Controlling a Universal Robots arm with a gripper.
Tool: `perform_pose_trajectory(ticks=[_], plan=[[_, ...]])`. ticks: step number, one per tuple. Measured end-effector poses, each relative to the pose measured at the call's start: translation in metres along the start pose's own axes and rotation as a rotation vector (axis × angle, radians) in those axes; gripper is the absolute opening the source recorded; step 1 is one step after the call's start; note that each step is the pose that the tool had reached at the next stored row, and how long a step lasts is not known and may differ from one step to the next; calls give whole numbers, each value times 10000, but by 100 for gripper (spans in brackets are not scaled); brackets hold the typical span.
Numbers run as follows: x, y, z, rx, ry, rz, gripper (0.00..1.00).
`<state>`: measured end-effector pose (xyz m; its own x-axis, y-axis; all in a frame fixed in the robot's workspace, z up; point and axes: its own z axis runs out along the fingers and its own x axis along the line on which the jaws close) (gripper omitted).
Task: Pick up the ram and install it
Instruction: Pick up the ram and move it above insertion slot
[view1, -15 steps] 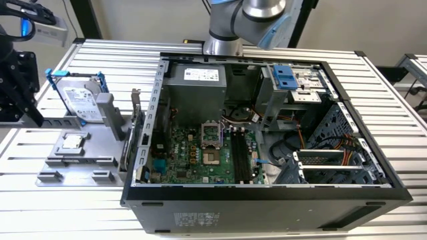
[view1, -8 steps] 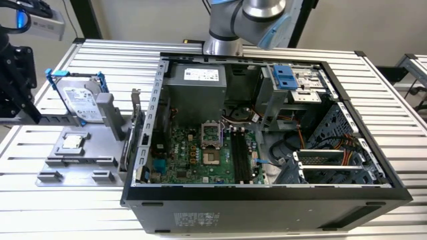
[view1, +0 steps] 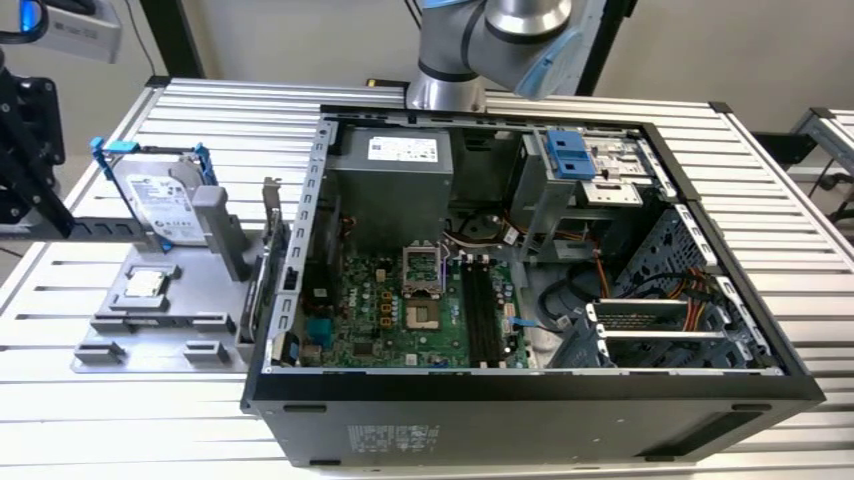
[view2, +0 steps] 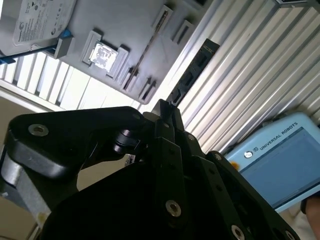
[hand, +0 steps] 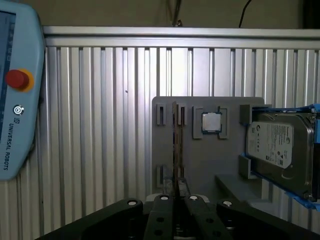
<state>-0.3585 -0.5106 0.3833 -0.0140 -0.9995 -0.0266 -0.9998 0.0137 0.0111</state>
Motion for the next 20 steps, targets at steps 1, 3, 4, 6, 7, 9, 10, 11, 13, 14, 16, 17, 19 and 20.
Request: perform_pose_trajectory(ticks=[1,3,4,6,7,9,10,11,13,14,16,17,19,20], plan=[[0,0,-8,2,-1,0,0],[0,0,-8,3,0,-1,0],[0,0,-8,2,4,-1,0],[0,-1,-9,1,10,-2,0],[0,-1,-10,1,13,-2,0],[-1,-2,-9,1,13,-1,0],[-1,-7,-10,1,13,0,0],[-1,-14,-11,0,14,-2,0],[-1,-32,-10,1,13,-4,0],[-1,-42,-10,1,13,-4,0],[-1,-61,-10,1,13,-6,0],[-1,-71,-10,1,13,-6,0],[-2,-83,-10,2,12,-7,0],[-2,-85,-10,1,13,-6,0]])
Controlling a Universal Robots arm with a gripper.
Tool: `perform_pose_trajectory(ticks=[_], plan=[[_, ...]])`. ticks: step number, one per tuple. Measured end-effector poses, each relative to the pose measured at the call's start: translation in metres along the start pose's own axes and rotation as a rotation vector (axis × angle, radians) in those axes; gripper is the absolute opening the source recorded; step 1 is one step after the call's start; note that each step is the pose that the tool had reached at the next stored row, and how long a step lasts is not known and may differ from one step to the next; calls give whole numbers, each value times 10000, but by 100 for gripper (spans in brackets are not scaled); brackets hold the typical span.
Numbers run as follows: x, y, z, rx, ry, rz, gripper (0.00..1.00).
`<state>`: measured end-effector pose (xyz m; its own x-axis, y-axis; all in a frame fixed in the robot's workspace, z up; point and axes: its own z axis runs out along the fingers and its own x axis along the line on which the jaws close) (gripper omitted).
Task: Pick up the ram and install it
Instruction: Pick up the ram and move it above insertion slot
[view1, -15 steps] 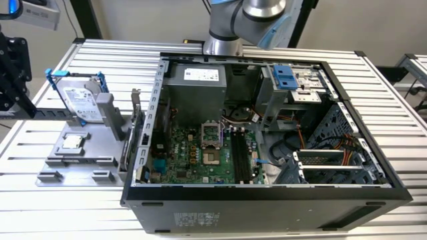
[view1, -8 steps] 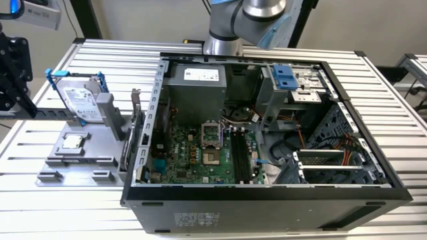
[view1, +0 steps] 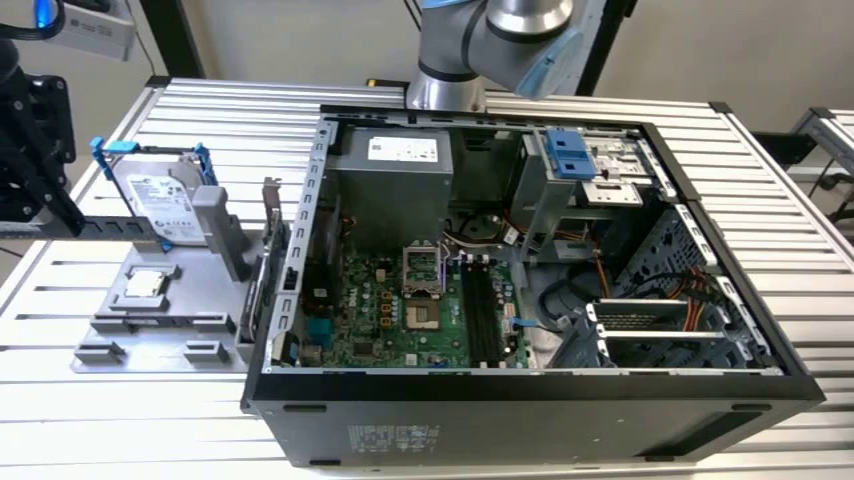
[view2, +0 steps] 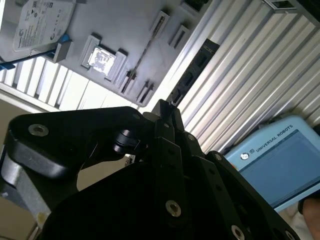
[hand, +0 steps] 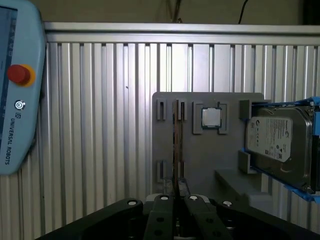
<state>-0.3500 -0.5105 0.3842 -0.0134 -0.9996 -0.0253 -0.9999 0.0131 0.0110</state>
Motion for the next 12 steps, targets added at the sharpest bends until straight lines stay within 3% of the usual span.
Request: perform_pose_trajectory(ticks=[12], plan=[[-1,-12,-36,0,1,-1,0]])
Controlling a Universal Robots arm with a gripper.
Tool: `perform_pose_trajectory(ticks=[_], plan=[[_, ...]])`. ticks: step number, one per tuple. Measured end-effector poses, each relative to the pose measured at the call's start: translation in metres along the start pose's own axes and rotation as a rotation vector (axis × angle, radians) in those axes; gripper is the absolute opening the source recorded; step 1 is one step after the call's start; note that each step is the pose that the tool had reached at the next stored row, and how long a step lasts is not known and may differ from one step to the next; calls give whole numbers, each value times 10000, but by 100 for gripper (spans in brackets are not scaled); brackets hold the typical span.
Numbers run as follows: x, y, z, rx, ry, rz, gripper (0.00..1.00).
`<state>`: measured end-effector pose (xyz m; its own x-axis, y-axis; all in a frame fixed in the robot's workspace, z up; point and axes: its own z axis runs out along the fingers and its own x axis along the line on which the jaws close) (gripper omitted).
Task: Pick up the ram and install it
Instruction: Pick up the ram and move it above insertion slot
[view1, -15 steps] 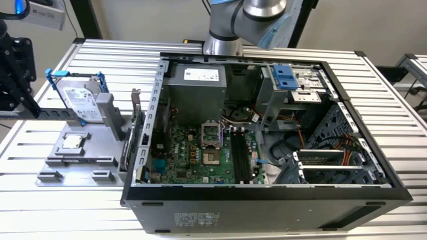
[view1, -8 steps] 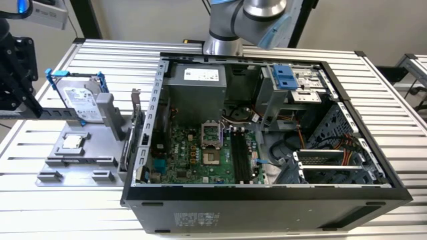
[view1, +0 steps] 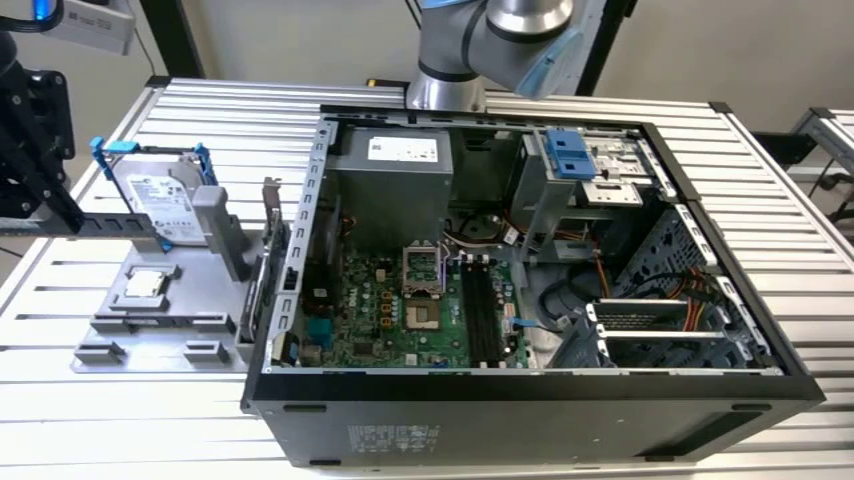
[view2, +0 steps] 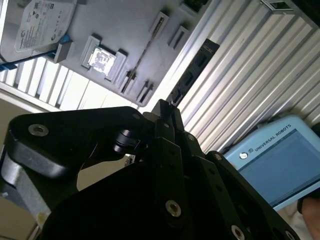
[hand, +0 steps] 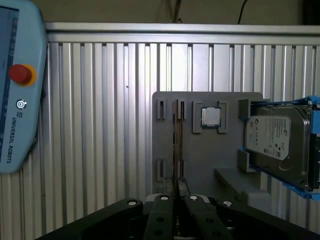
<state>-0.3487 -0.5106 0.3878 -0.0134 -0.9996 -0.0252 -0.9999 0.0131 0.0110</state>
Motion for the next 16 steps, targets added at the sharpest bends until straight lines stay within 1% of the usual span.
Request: perform_pose_trajectory(ticks=[16], plan=[[-2,-90,0,1,-1,0,0]])
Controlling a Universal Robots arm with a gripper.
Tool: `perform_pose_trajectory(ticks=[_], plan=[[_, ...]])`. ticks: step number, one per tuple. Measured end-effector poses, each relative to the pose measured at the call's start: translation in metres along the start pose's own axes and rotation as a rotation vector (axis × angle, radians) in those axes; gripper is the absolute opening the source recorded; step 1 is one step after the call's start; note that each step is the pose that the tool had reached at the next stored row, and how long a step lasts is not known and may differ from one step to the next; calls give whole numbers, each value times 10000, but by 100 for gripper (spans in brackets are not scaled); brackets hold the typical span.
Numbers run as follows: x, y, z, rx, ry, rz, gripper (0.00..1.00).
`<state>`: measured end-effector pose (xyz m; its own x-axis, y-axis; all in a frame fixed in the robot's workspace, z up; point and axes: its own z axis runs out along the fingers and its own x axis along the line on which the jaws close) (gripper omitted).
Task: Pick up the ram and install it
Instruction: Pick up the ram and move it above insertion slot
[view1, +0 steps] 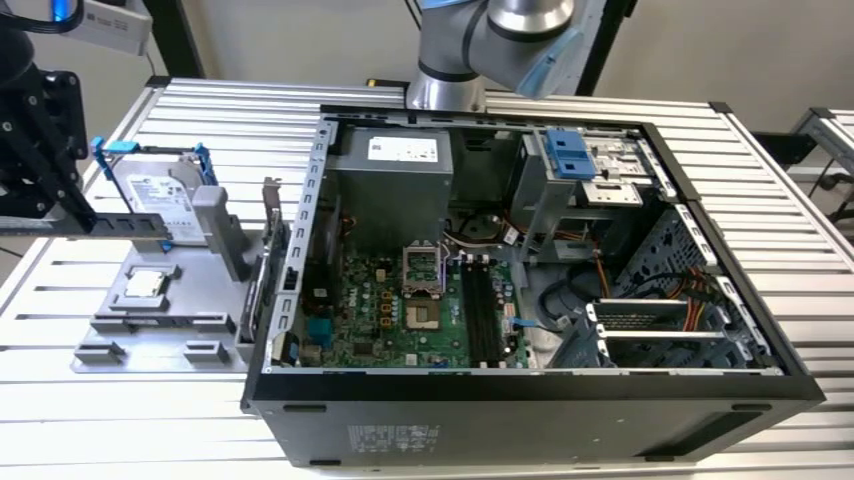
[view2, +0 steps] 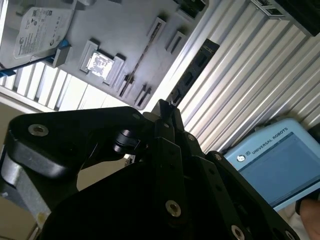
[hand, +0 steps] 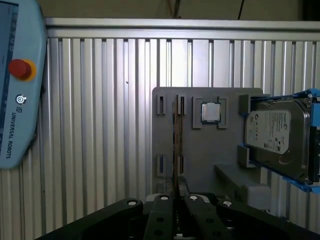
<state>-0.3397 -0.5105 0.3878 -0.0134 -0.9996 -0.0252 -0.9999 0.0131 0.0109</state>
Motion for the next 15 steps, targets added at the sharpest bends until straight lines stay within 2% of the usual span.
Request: perform_pose_trajectory(ticks=[15], plan=[[-2,-111,-1,0,0,0,0]])
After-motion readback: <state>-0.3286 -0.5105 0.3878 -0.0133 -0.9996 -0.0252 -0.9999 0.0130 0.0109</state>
